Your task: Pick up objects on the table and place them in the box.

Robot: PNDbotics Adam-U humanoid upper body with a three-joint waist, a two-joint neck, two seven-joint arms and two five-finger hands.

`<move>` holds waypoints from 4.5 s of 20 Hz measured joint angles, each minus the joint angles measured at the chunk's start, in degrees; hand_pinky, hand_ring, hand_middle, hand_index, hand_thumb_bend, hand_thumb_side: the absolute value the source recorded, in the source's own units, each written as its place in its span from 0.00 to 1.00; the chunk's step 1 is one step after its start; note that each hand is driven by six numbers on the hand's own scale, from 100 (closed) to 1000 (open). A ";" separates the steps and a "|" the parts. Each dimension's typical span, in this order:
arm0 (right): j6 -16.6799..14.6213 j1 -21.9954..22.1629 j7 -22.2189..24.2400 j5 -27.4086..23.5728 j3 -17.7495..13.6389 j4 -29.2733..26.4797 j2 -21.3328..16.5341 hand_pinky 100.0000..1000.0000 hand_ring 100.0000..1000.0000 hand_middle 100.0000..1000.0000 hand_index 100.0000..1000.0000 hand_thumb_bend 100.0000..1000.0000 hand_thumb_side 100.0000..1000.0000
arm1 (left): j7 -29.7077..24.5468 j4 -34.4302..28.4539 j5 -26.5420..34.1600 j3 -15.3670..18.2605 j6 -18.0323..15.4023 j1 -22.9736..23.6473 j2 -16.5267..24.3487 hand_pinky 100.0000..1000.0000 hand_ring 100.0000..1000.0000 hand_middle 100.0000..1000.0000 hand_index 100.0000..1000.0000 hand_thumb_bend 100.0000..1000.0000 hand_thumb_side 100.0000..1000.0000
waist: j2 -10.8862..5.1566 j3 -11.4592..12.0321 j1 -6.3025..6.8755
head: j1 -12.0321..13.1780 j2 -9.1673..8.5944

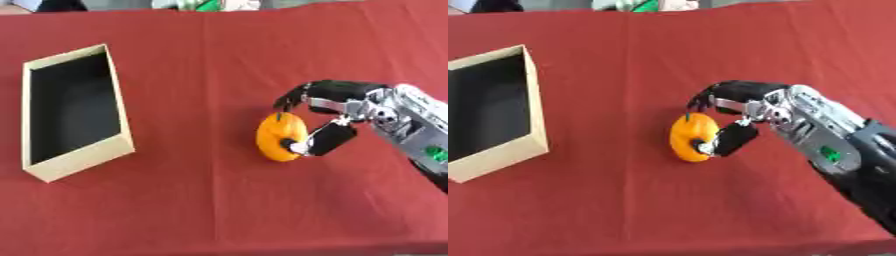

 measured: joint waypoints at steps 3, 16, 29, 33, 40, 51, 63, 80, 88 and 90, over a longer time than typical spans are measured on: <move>-0.65 0.01 -0.91 0.74 0.00 0.08 0.03 0.85 0.78 0.55 0.81 0.07 0.28 | 0.02 0.00 0.01 0.00 0.00 0.00 0.00 0.58 0.66 0.60 0.73 0.48 0.84 | 0.00 0.00 0.00 | -0.01 0.00; 2.13 -0.48 -2.16 -2.59 0.32 -3.41 0.41 0.85 0.70 0.47 0.76 0.00 0.00 | 0.18 0.00 0.06 0.02 0.09 -0.02 0.00 0.57 0.65 0.59 0.72 0.47 0.84 | -0.01 -0.05 -0.03 | -0.29 0.02; 9.47 -6.84 -3.61 -5.57 -3.71 -14.72 -0.26 0.83 0.64 0.40 0.70 0.00 0.00 | 0.23 0.00 0.06 0.02 0.15 -0.36 0.00 0.57 0.65 0.59 0.72 0.47 0.84 | -0.25 -0.36 0.01 | -0.22 0.01; 10.01 -12.53 -4.23 -3.08 -4.70 -14.67 4.00 0.83 0.65 0.40 0.70 0.00 0.00 | 0.20 0.00 0.06 0.02 0.13 -0.61 0.00 0.57 0.65 0.60 0.72 0.47 0.84 | -0.46 -0.57 0.14 | -0.33 -0.04; 6.03 -22.38 -6.99 8.48 -4.87 -3.68 18.93 0.83 0.65 0.40 0.69 0.00 0.00 | -0.15 0.00 0.21 -0.37 -0.78 -2.99 -0.12 0.57 0.65 0.60 0.72 0.49 0.83 | -0.75 0.43 0.73 | -2.36 -0.32; -0.03 -25.68 -17.72 26.11 -6.24 15.80 36.80 0.82 0.66 0.41 0.69 0.00 0.00 | -0.11 -0.01 0.19 -1.07 -3.73 -7.23 -1.01 0.58 0.66 0.61 0.72 0.51 0.81 | -0.76 3.43 0.85 | -6.31 0.11; -2.78 -24.04 -27.87 35.02 -6.80 31.59 45.05 0.82 0.67 0.42 0.70 0.00 0.00 | -1.26 -0.02 0.81 -2.12 -5.66 -10.38 -3.43 0.58 0.65 0.61 0.72 0.51 0.81 | -0.16 7.62 0.67 | -3.30 0.71; -9.04 -23.12 -27.85 45.07 -7.91 39.21 46.50 0.86 0.91 0.85 0.89 0.14 0.55 | -1.99 -0.02 1.54 -2.14 -5.54 -10.40 -4.04 0.57 0.65 0.60 0.72 0.50 0.81 | 0.03 8.47 -0.16 | -5.73 0.17; -9.53 -23.68 -27.60 50.19 -8.36 38.24 46.45 0.85 0.91 0.85 0.88 0.17 0.61 | -2.10 -0.02 1.70 -2.14 -5.42 -10.40 -4.04 0.57 0.65 0.60 0.72 0.50 0.82 | 0.09 8.46 -0.35 | -5.76 -0.03; -9.34 -23.73 -27.75 50.28 -8.54 37.43 46.35 0.85 0.90 0.84 0.88 0.16 0.59 | -2.11 -0.02 1.70 -2.14 -5.41 -10.39 -4.04 0.57 0.65 0.60 0.72 0.50 0.82 | 0.09 8.29 -0.35 | -5.73 -0.08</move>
